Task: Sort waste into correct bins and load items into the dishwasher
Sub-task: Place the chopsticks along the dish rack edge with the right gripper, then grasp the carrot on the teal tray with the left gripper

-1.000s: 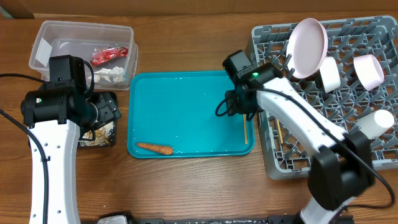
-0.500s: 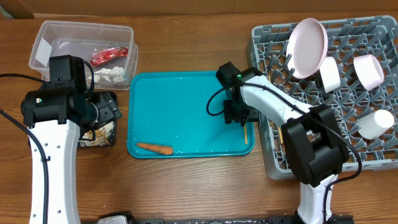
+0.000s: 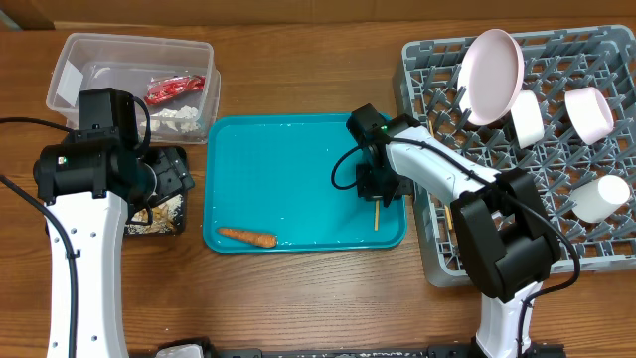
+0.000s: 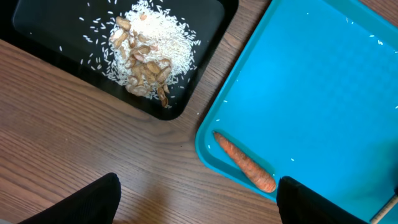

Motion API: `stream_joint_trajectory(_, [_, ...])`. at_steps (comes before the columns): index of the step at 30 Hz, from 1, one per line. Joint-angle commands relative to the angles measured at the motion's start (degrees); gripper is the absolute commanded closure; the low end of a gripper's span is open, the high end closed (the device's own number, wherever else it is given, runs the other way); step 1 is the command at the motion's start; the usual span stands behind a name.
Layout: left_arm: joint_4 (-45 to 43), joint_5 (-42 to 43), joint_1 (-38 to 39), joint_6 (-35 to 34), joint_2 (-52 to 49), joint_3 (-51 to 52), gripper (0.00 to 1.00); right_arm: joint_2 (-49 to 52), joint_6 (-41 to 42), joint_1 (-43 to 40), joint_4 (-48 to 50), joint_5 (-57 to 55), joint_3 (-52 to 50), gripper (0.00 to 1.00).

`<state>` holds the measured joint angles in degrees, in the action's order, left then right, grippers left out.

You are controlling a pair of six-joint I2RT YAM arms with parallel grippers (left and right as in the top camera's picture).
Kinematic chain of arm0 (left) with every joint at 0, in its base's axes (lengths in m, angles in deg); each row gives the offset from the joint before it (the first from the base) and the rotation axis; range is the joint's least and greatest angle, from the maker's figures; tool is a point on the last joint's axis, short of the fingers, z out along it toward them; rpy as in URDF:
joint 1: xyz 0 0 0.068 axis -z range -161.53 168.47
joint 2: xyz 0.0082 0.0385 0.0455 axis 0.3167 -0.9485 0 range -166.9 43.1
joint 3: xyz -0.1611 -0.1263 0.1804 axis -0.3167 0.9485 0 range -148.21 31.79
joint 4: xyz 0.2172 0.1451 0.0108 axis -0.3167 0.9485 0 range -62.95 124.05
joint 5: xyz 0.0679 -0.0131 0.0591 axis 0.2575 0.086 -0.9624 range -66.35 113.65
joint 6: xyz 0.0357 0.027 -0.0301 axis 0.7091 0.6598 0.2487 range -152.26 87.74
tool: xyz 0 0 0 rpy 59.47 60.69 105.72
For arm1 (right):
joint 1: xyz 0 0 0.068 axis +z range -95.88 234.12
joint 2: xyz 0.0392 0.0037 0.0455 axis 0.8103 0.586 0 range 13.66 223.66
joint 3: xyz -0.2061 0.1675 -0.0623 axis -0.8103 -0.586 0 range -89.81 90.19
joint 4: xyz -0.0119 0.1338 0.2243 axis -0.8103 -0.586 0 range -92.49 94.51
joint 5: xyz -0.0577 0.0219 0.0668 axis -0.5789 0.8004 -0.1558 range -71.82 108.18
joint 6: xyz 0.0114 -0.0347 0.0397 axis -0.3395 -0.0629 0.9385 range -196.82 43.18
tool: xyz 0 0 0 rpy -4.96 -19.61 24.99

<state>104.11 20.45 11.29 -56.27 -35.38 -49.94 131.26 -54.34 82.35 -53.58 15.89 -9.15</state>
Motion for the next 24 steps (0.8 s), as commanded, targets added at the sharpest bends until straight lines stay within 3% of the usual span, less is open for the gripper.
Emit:
stream_joint_trajectory(1, [-0.2, 0.3, 0.1, -0.9, 0.6, 0.3, 0.18, 1.7, 0.3, 0.0, 0.0, -0.2, -2.2, 0.89])
stream_joint_trajectory(3, [-0.2, 0.3, 0.1, -0.9, 0.6, 0.3, 0.18, 1.5, 0.3, 0.0, -0.3, -0.2, -1.7, 0.96])
stream_joint_trajectory(10, [-0.2, 0.3, 0.1, -0.9, 0.6, 0.3, 0.18, -8.5, -0.9, -0.1, -4.4, -0.2, 5.2, 0.96])
stream_joint_trajectory(17, [-0.2, 0.3, 0.1, -0.9, 0.6, 0.3, 0.16, -23.8, -13.4, -6.0, -6.4, -1.0, 8.1, 0.96])
stream_joint_trajectory(20, [-0.3, 2.9, 0.1, -0.9, 0.5, 0.3, 0.15, -24.5, -18.8, -10.8, -10.7, -2.4, 7.9, 0.96])
stream_joint_trajectory(24, [-0.7, 5.0, 0.1, -0.9, 0.3, 0.4, 0.16, -24.0, -19.7, -15.1, -12.2, -2.7, 4.3, 0.96])
